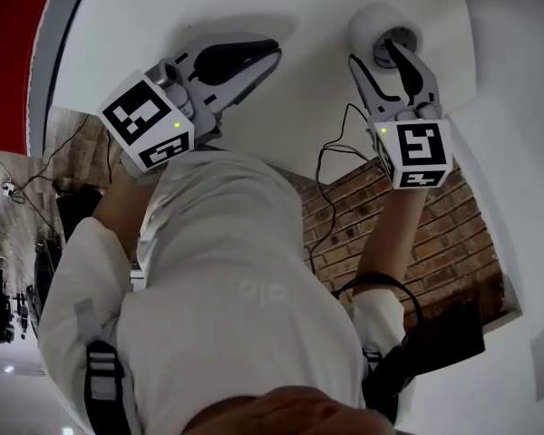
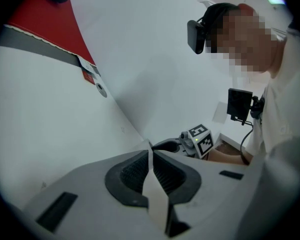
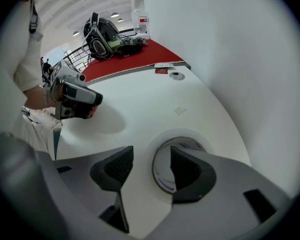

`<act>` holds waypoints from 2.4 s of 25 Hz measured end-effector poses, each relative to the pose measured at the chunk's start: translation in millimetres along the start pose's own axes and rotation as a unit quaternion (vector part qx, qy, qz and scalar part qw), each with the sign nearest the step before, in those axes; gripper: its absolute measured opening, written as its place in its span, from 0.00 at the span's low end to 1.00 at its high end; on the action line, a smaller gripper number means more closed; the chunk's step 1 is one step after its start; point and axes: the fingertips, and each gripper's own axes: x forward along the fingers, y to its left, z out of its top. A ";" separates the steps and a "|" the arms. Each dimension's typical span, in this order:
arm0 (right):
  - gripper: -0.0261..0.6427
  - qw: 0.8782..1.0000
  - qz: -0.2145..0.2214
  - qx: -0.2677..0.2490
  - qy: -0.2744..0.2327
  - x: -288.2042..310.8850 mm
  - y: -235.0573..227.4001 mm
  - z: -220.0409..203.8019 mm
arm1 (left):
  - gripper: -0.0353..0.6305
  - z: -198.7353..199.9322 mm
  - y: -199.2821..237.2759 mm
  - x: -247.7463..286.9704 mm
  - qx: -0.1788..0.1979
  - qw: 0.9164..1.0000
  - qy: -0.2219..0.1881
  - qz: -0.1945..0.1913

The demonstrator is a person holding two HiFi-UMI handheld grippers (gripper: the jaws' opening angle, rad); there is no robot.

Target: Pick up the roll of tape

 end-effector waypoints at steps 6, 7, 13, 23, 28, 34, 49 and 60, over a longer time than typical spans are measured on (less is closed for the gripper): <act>0.40 0.999 0.020 -0.016 0.039 27.5 3.3 -9.7 | 0.07 -1.7 9.7 2.9 -0.005 1.000 -0.001 -0.002; 0.40 0.999 0.019 -0.019 0.045 30.0 2.4 -10.8 | 0.07 -2.5 10.7 3.4 -0.005 1.000 0.000 -0.003; 0.40 0.995 0.030 -0.028 0.094 37.6 0.2 -17.8 | 0.07 -3.4 13.5 4.7 -0.016 1.000 -0.005 -0.008; 0.31 0.985 0.009 -0.003 0.174 49.3 -8.0 -26.4 | 0.07 0.0 16.5 6.6 -0.028 0.999 -0.011 -0.016; 0.31 0.978 -0.005 -0.033 0.207 54.8 -5.8 -30.0 | 0.07 0.0 16.1 9.3 -0.028 0.999 -0.009 -0.019; 0.31 0.975 0.016 -0.023 0.220 55.5 -4.5 -29.9 | 0.07 0.0 15.1 9.3 -0.033 0.999 -0.010 -0.026; 0.24 0.978 0.039 -0.005 0.204 51.7 -3.1 -32.9 | 0.07 -2.1 14.9 12.8 -0.017 1.000 0.010 -0.020; 0.22 0.988 0.082 0.063 0.115 22.1 17.1 -18.8 | 0.07 -1.4 -7.6 17.9 0.000 0.999 0.025 -0.024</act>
